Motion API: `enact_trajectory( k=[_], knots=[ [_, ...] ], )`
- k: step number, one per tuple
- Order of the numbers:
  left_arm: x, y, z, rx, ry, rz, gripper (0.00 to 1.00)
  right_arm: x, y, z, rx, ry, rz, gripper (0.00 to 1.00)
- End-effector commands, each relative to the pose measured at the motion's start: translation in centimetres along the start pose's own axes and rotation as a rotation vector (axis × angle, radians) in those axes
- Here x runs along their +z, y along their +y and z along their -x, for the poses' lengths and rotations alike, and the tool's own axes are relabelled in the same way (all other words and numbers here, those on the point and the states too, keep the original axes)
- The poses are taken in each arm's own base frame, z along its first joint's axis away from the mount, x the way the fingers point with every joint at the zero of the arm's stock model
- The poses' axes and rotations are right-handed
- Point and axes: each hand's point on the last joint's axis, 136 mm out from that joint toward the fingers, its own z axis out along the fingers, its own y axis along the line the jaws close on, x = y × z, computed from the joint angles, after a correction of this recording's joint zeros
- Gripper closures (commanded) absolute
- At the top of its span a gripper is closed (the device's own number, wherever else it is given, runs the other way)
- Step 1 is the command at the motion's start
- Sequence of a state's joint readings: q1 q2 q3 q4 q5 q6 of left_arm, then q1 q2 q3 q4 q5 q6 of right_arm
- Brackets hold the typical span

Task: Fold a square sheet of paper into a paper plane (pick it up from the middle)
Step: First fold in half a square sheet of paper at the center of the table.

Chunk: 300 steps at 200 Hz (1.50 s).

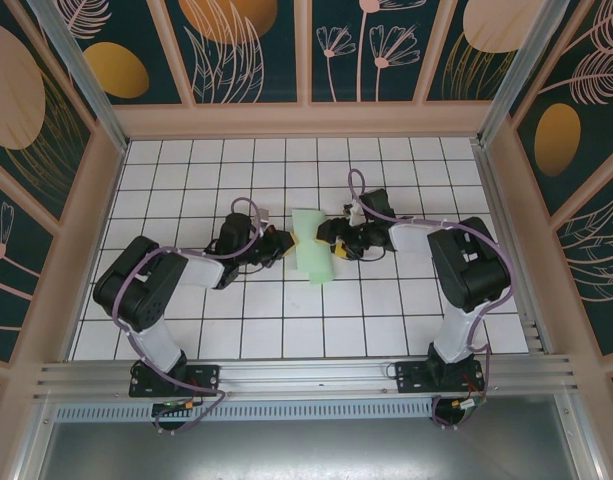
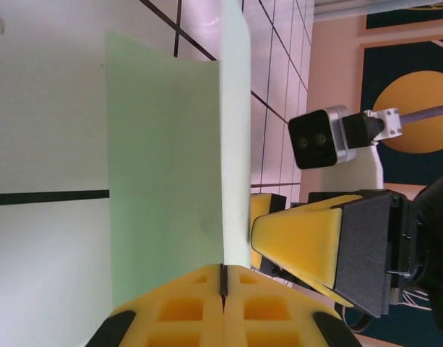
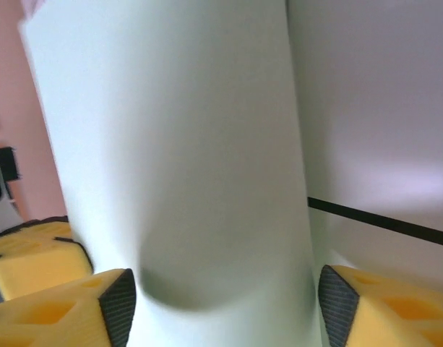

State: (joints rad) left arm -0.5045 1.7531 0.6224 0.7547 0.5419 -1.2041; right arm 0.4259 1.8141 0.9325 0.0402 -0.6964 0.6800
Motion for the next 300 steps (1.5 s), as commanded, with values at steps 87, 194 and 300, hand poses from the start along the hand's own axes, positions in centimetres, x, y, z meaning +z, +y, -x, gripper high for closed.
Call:
enact_trajectory(
  k=[87, 194, 300],
  knots=[
    [3.3, 0.6, -1.0, 0.03, 0.083, 0.036, 0.99, -1.2, -1.5, 1.3, -0.13, -0.003, -0.117, 0.32],
    [2.4, 0.9, 0.5, 0.067, 0.015, 0.179, 0.6, 0.2, -5.9, 1.0, -0.135, 0.035, -0.256, 0.49],
    [-3.6, 0.6, 4.3, 0.131, -0.256, 0.411, 0.13, 0.4, -10.7, 0.3, -0.165, 0.075, -0.463, 0.51]
  ],
)
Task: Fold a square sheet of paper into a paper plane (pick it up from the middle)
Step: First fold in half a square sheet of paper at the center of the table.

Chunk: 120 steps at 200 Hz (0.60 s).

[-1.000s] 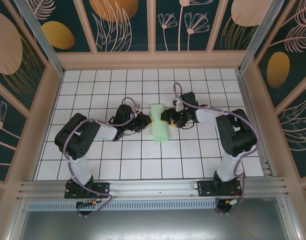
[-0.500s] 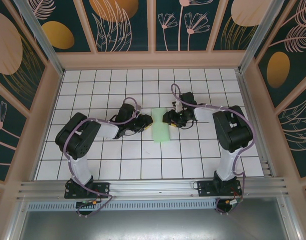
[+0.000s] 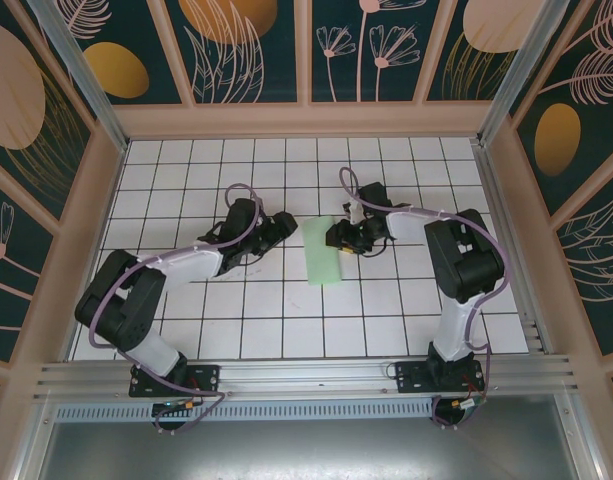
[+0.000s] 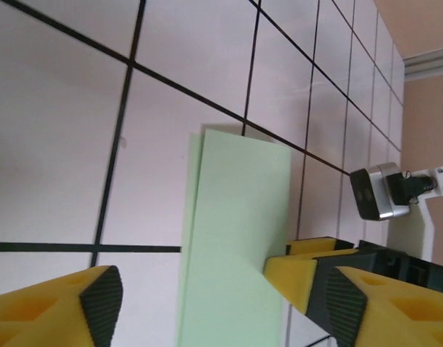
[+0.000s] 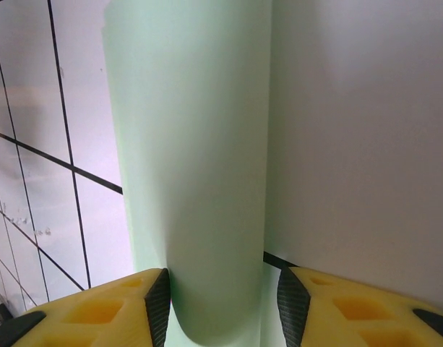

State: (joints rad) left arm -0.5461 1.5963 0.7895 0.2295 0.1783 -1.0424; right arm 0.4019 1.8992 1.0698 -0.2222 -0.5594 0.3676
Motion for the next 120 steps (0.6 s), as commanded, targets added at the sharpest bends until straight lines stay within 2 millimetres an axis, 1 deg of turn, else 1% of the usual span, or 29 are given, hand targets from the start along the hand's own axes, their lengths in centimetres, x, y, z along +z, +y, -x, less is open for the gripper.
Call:
enact_trajectory(
  k=[1, 16, 19, 60, 82, 120],
  knots=[
    [-0.9, 1.2, 0.8, 0.026, -0.046, 0.093, 0.13, 1.9, -6.3, -2.1, 0.005, 0.055, -0.248, 0.51],
    [-1.3, 1.4, 1.1, 0.032, -0.063, 0.111, 0.02, 2.2, -6.7, -2.4, -0.01, 0.069, -0.279, 0.51],
    [-1.4, 1.3, 1.2, 0.033, -0.068, 0.112, 0.02, 2.3, -6.8, -2.5, -0.014, 0.074, -0.288, 0.51],
    [-1.2, 0.7, 2.0, 0.112, -0.076, 0.129, 0.01, 2.9, -7.6, -2.3, -0.044, 0.092, -0.352, 0.51],
    [-1.2, 0.9, 2.1, 0.136, -0.083, 0.139, 0.01, 3.2, -7.9, -2.1, -0.048, 0.094, -0.361, 0.5],
    [-1.1, 1.4, 2.1, 0.143, -0.089, 0.145, 0.01, 3.3, -9.1, -1.9, -0.06, 0.101, -0.431, 0.5]
  ],
)
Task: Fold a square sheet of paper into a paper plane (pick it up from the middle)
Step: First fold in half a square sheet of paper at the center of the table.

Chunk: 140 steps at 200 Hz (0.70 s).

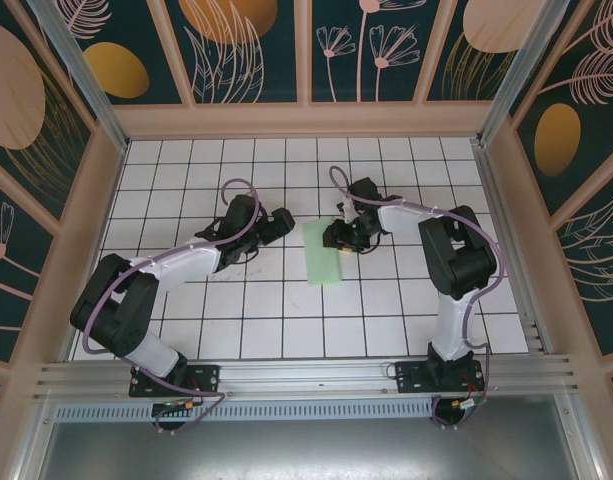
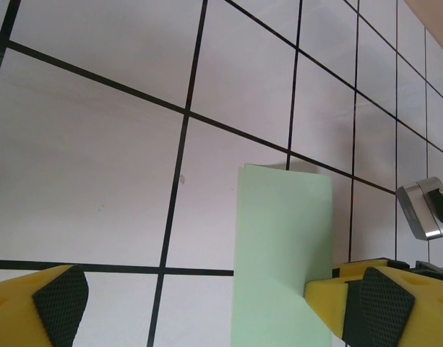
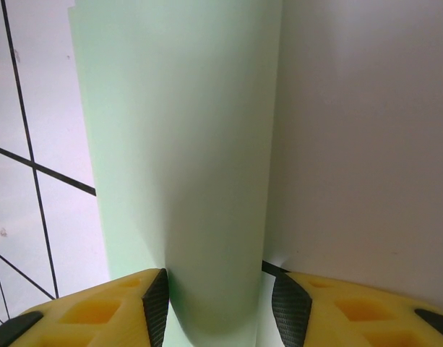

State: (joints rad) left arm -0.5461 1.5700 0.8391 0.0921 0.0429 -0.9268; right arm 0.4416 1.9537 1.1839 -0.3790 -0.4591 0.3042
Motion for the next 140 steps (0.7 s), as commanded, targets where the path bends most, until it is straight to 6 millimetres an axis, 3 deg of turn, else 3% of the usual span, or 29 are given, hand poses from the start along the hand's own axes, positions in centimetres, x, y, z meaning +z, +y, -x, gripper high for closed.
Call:
enact_trajectory(
  k=[1, 140],
  knots=[
    [0.0, 0.3, 0.2, 0.035, -0.011, 0.018, 0.02, 3.7, -8.3, -2.0, -0.007, 0.051, -0.31, 0.5],
    [1.4, -1.8, -2.3, 0.023, 0.1, -0.147, 0.04, 4.2, -9.5, -2.6, -0.031, 0.084, -0.367, 0.47]
  ],
)
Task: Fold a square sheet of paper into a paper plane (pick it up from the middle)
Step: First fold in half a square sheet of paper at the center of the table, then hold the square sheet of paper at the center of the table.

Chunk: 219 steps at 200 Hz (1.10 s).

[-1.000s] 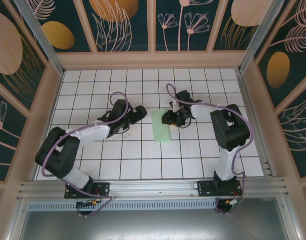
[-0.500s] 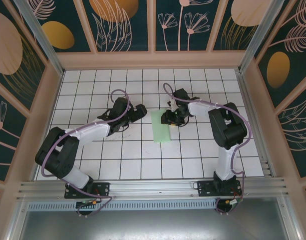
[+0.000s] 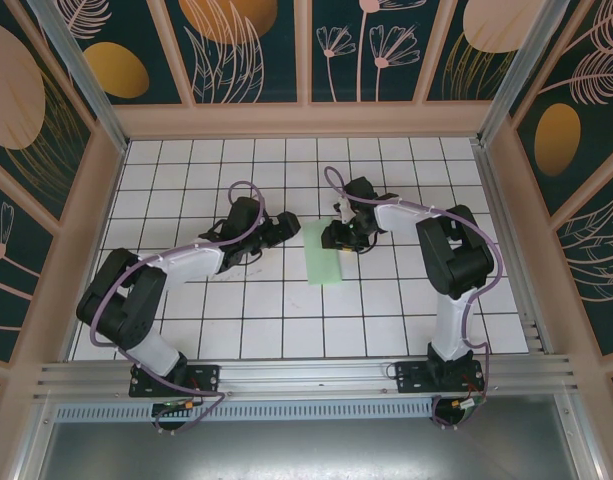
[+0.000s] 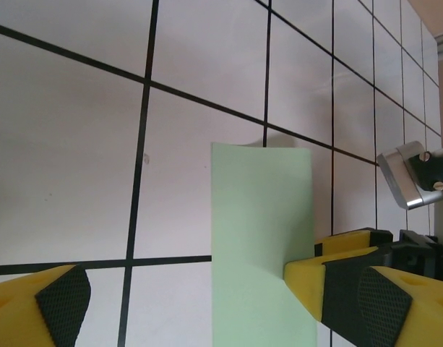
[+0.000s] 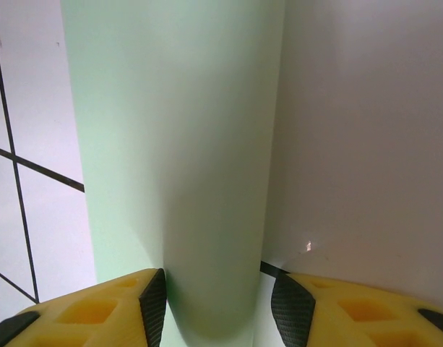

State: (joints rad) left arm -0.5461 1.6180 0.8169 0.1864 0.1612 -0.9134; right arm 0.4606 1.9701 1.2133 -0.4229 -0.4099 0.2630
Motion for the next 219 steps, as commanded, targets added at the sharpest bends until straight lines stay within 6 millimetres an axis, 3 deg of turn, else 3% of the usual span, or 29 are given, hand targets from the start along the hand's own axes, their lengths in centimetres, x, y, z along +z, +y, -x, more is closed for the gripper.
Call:
enact_trajectory(
  k=[1, 38, 84, 109, 219],
  knots=[
    [0.4, -0.9, -0.4, 0.009, 0.02, -0.057, 0.04, 4.4, -8.9, -2.8, 0.015, 0.075, -0.312, 0.47],
    [0.8, -1.5, -0.9, -0.012, 0.05, -0.108, 0.12, 4.7, -9.4, -3.0, 0.023, 0.085, -0.332, 0.46],
    [1.4, -1.7, -1.6, -0.041, 0.084, -0.133, 0.39, 5.0, -9.8, -3.4, 0.013, 0.099, -0.352, 0.47],
    [1.6, -1.5, -1.5, -0.054, 0.077, -0.119, 0.45, 5.1, -10.1, -3.5, 0.01, 0.106, -0.364, 0.47],
    [2.0, -0.5, -0.3, -0.048, 0.026, -0.044, 0.5, 5.9, -11.5, -4.7, 0.028, 0.148, -0.408, 0.5]
  ],
)
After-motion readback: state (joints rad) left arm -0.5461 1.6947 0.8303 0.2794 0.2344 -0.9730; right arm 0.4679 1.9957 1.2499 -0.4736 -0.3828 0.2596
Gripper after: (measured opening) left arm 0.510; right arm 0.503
